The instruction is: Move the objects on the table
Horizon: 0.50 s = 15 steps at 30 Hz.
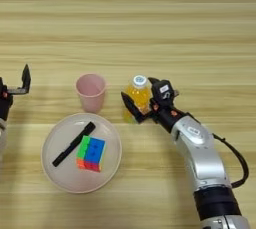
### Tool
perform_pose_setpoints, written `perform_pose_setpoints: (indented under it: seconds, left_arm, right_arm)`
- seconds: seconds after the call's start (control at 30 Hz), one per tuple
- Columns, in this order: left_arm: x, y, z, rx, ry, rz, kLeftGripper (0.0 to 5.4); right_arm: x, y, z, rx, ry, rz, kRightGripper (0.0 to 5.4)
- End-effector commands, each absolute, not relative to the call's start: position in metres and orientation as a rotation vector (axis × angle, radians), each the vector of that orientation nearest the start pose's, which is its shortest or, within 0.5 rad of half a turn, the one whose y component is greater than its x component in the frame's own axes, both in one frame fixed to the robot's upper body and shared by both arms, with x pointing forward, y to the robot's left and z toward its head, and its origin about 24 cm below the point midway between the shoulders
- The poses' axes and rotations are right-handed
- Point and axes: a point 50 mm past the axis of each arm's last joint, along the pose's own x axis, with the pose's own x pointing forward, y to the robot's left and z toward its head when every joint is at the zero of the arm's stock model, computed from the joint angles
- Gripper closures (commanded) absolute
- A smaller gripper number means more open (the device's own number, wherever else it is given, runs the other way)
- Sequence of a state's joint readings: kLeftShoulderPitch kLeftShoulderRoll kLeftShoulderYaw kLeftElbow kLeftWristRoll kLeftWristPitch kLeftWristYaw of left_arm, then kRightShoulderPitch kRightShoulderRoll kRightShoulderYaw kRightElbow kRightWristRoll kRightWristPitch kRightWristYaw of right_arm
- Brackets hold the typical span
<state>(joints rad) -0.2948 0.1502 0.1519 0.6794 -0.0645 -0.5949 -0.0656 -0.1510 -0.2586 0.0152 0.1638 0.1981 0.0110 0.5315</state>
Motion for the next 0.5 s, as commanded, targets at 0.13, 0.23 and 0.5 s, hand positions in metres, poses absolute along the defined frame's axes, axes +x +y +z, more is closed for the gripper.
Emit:
perform_pose_setpoints:
  seconds: [0.13,0.23,0.5]
  left_arm:
    - [0.2967,0.2007,0.0328,0.091,-0.229,0.048,0.0]
    - [0.2967,0.2007,0.0329,0.091,-0.229,0.048,0.0]
    - [0.2966,0.2013,0.0327,0.092,-0.228,0.048,0.0]
  right_arm:
    - [0.2795,-0.1696,0.0524,-0.053,0.021,0.539,0.04]
    - [0.2799,-0.169,0.0539,-0.052,0.013,0.539,0.04]
    - [0.2804,-0.1684,0.0577,-0.051,-0.008,0.539,0.04]
